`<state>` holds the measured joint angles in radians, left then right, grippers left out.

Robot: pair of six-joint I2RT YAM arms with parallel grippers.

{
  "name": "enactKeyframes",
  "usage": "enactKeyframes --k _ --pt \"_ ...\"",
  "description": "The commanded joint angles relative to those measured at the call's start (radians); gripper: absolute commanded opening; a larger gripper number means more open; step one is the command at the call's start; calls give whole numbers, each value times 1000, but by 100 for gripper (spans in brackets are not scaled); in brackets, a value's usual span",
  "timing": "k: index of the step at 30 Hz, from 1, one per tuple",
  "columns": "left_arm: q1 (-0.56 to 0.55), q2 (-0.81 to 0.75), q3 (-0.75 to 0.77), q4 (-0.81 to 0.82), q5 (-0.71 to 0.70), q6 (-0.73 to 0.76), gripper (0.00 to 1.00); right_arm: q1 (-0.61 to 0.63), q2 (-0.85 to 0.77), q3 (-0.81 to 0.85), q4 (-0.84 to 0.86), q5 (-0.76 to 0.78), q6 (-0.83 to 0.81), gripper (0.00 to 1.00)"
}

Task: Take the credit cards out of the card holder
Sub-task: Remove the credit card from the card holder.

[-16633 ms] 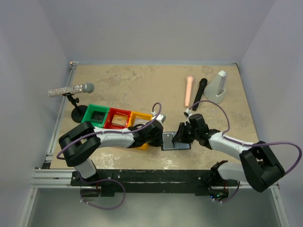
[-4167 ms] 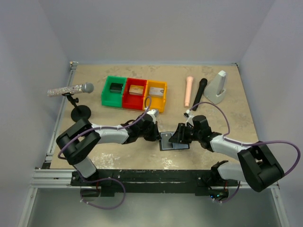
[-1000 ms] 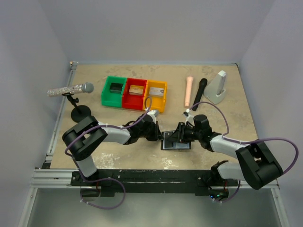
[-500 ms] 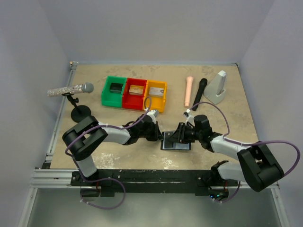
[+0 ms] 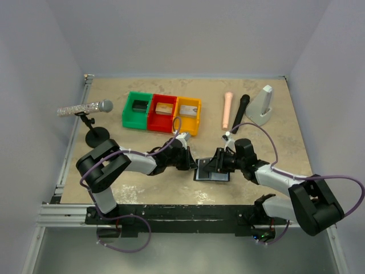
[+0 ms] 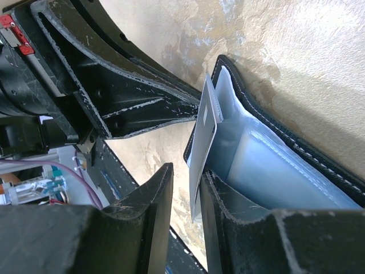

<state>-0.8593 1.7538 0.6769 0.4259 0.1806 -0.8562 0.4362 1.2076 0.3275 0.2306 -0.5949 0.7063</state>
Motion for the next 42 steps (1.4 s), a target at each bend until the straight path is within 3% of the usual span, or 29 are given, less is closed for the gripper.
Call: enactKeyframes --k 1,42 --pt "6 65 -46 -122 -61 16 0 -7 -28 30 7 -22 -22 30" --pt "26 61 -73 -111 -64 13 0 -59 -118 2 -96 -5 -60 27"
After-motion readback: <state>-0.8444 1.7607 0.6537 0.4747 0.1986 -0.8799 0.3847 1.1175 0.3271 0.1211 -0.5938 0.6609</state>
